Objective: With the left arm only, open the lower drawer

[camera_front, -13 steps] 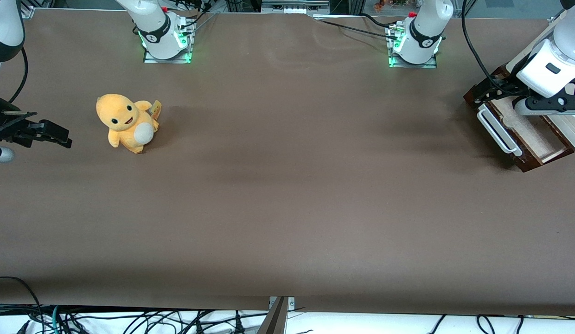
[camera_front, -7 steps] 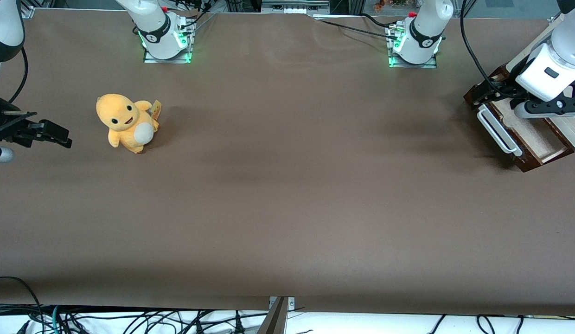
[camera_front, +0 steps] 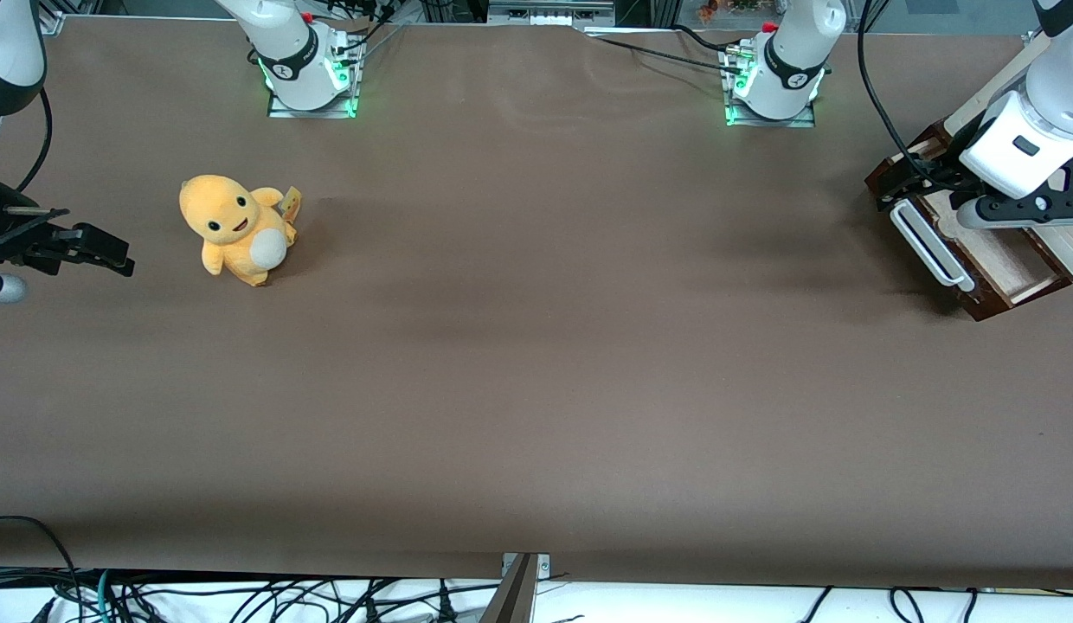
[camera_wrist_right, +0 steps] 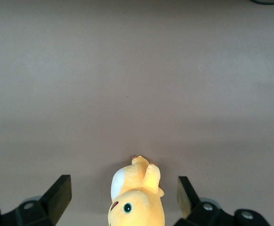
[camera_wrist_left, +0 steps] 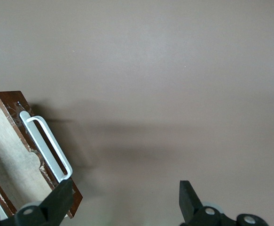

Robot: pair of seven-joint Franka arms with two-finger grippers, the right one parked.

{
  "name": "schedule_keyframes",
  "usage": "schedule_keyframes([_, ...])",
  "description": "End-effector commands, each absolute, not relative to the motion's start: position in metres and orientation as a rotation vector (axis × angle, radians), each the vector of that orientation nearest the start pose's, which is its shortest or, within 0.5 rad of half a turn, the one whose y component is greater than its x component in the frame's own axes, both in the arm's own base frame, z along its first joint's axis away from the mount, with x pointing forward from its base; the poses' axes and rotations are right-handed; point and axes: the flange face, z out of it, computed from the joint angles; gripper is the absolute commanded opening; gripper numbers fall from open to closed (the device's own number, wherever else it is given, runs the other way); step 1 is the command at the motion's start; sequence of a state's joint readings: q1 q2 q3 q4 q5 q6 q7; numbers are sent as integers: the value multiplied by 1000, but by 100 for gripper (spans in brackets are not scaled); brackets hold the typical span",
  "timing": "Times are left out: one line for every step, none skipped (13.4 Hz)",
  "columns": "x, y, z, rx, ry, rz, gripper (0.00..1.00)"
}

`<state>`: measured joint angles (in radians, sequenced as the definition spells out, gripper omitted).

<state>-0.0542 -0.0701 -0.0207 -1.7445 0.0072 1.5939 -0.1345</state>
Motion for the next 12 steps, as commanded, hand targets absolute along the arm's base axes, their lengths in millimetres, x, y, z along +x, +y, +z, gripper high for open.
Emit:
schedule_keyframes([532,-40,589,-3145,-91,130,100])
schedule_keyframes([532,-41,590,-3146,-88,128,100])
schedule_keyframes([532,-43,588,-3145,-83,130,100])
schedule_keyframes([532,-43,588,-3145,-81,130,100])
schedule_keyframes([532,-43,588,-3146,-79,130,100])
schedule_keyframes([532,-43,589,-3147,-64,127,100])
schedule_keyframes([532,-45,589,-3147,-54,127,100])
schedule_keyframes([532,-44,589,-3147,-54,127,100])
schedule_keyframes([533,-45,588,-3147,-38,130,100])
schedule_keyframes([534,-45,587,-3147,-35,132,100])
schedule_keyframes([533,-45,587,-3147,-33,135,100])
schedule_keyframes([533,-45,587,-3147,-33,137,100])
